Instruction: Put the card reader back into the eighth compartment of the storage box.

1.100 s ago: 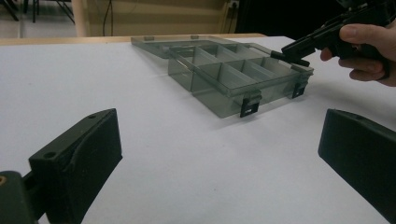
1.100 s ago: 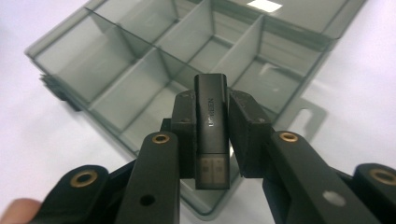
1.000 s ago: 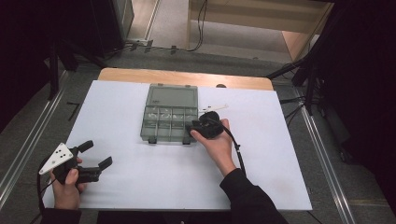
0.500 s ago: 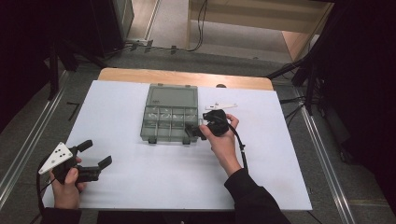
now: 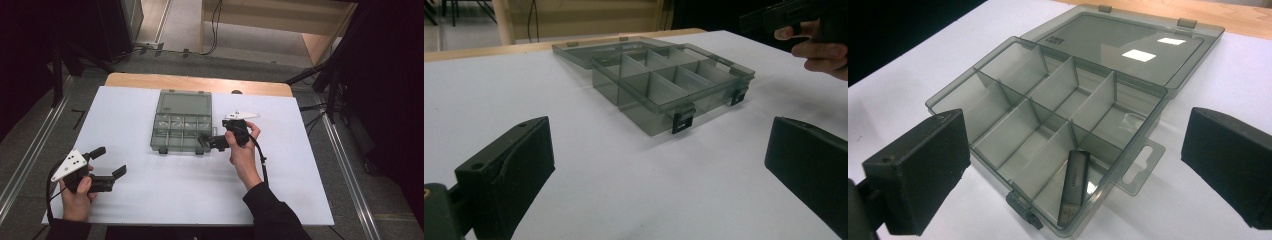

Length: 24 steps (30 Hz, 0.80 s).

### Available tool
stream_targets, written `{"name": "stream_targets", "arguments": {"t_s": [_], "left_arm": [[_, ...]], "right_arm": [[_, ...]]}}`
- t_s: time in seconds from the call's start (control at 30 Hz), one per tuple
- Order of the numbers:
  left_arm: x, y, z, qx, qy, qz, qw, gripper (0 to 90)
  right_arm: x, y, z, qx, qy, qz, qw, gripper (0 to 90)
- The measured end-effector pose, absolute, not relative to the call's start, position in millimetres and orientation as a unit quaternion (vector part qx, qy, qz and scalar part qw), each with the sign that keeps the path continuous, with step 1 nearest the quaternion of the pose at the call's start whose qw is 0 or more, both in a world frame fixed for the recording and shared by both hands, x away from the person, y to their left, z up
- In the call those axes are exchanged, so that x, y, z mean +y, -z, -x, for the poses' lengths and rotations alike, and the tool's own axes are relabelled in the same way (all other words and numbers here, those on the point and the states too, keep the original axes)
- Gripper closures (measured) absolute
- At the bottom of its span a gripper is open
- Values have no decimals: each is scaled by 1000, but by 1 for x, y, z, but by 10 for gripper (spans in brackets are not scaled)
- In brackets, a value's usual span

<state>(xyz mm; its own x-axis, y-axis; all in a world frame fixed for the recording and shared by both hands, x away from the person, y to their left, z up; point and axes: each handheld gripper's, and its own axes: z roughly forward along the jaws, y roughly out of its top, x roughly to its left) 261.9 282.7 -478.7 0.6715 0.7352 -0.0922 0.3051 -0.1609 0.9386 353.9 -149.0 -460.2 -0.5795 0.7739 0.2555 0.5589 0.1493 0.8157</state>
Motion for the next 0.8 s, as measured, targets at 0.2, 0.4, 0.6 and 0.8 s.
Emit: {"name": "stream_targets", "arguments": {"t_s": [0.2, 0.4, 0.6, 0.8], "left_arm": [[276, 476, -269, 350, -190, -741, 541, 0], [270, 470, -280, 345, -186, -743, 543, 0], [259, 466, -293, 340, -178, -743, 548, 0], [248, 469, -304, 336, -166, -748, 548, 0]], "right_arm": [[-154, 462, -352, 747, -482, -442, 120, 0], [-154, 463, -349, 746, -488, -435, 126, 0], [-157, 463, -348, 740, -492, -442, 121, 0], [-161, 461, -350, 734, -499, -446, 117, 0]]}}
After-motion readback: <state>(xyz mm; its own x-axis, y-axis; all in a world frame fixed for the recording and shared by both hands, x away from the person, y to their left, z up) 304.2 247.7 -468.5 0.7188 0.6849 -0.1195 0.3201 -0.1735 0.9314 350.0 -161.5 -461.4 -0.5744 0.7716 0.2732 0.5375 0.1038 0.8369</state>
